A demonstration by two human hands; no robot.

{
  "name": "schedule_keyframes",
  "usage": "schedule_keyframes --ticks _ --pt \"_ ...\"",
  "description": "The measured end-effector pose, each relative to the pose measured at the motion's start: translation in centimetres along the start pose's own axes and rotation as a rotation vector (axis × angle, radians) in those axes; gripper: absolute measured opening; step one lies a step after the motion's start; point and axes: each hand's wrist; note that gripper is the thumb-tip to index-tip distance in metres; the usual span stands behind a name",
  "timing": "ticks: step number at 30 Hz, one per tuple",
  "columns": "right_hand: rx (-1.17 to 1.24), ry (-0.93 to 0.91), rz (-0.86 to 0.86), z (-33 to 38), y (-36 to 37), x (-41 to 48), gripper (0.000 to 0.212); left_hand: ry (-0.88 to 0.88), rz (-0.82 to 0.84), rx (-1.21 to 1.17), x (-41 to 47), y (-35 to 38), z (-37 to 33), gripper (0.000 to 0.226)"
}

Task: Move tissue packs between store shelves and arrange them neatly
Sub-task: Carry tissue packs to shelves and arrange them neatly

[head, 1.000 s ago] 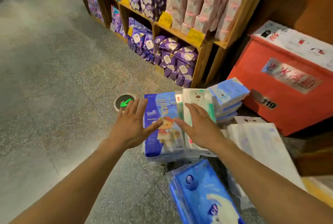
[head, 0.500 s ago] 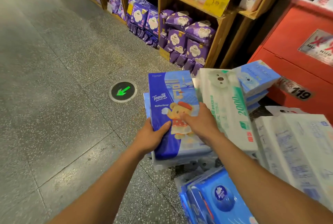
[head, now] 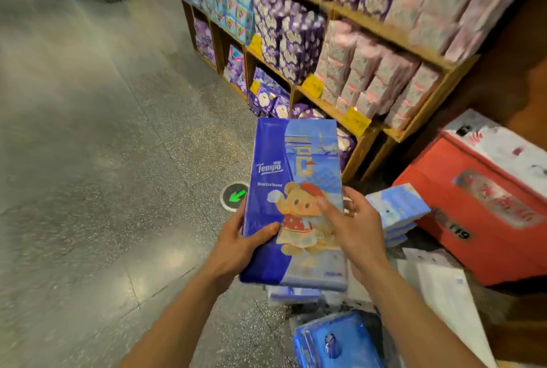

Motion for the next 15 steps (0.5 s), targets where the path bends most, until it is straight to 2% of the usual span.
schedule_keyframes --ticks 2,5,6,10,12,15 --pt "0.051 0.015 0.049 6.9 0.2 -2.0 0.043 0.045 -0.021 0.006 -3.3 -1.6 -7.3 0.046" --pt "0.037 0.093 0.123 14.7 1.3 -4.1 0.092 0.069 -0.025 0.032 -8.0 -5.0 -16.5 0.061" --pt "0.046 0.125 0.164 17.3 1.9 -4.6 0.098 0.082 -0.027 0.042 -9.4 -6.3 -19.4 0.065" --pt "0.102 0.269 0.366 25.7 5.4 -6.0 0.070 0.074 -0.044 0.122 -14.3 -12.4 -28.4 0.083" --pt "0.133 0.335 0.465 28.7 7.7 -7.1 0.071 0.067 -0.030 0.165 -16.4 -15.5 -31.8 0.086" --pt "0.162 0.322 0.531 31.4 12.6 -8.9 0.084 0.056 -0.009 0.207 -19.2 -20.1 -36.4 0.070"
Point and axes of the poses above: each hand's wrist, its own x-axis towards the middle knuckle, its own y-axis out of the palm, z = x × y, and after that the axes turned 2 degrees about -x, right-handed
